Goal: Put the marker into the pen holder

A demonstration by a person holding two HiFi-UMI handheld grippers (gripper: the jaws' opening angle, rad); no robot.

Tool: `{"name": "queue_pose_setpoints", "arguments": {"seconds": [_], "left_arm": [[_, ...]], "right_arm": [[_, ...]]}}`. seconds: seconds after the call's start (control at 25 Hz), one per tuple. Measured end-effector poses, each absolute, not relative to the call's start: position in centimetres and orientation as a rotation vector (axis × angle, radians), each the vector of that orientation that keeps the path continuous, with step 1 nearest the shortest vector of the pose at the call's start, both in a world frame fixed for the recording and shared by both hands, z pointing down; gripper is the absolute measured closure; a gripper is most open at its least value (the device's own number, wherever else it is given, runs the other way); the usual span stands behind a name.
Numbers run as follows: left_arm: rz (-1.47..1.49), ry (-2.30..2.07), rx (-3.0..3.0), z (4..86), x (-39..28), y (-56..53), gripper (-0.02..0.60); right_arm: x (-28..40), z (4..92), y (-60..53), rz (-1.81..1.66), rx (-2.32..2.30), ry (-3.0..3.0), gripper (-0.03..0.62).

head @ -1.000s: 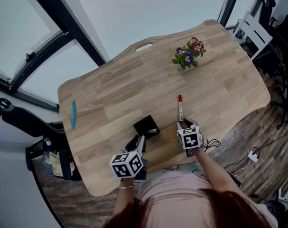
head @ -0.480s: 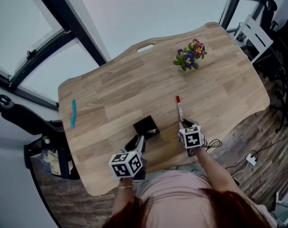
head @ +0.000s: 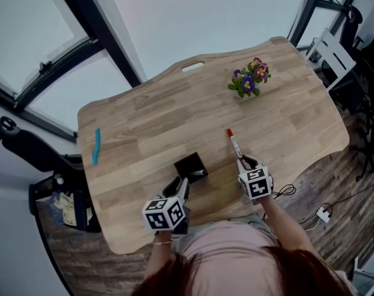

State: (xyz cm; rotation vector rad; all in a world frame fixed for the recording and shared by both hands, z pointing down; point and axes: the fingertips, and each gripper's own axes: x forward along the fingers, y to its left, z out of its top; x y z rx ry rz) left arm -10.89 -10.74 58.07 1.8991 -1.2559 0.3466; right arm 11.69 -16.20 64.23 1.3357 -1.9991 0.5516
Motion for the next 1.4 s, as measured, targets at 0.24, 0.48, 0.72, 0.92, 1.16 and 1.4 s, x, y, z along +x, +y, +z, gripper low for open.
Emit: {"name": "queue_pose_setpoints", "arguments": {"seconds": [0.24, 0.48, 0.72, 0.92, 1.16, 1.4], "left_arm": [[0.344, -1.266, 1.897, 58.1, -10.9, -10.7, 0.472], [0.333, -1.273, 1.891, 58.0, -10.9, -10.8, 0.472], [0.34, -1.274, 1.892, 58.0, -10.9, -10.8, 0.472], [0.34, -1.271, 1.887, 58.1, -10.9, -10.8, 0.472], [0.348, -1.277, 1.886, 58.1, -10.8, -10.9, 0.472], [0.374, -1.281, 1.896, 58.1, -10.8, -10.9, 0.472]], "right_arm": [[11.1, 61.8, -16.8, 0.488, 1.298, -2.077, 0.536], [10.6, 58.7, -17.3, 0.441, 1.273, -2.141, 0.536], [9.9, 56.1, -17.2, 0.419, 1.218, -2.213, 0.536], [9.0, 53.6, -17.3, 0.402, 1.156, -2.298, 0.536], [7.2, 50.6, -17.1, 0.421, 1.056, -2.407, 0.536], [5.5, 47.8, -16.5, 0.427, 0.948, -2.487, 0.536]]}}
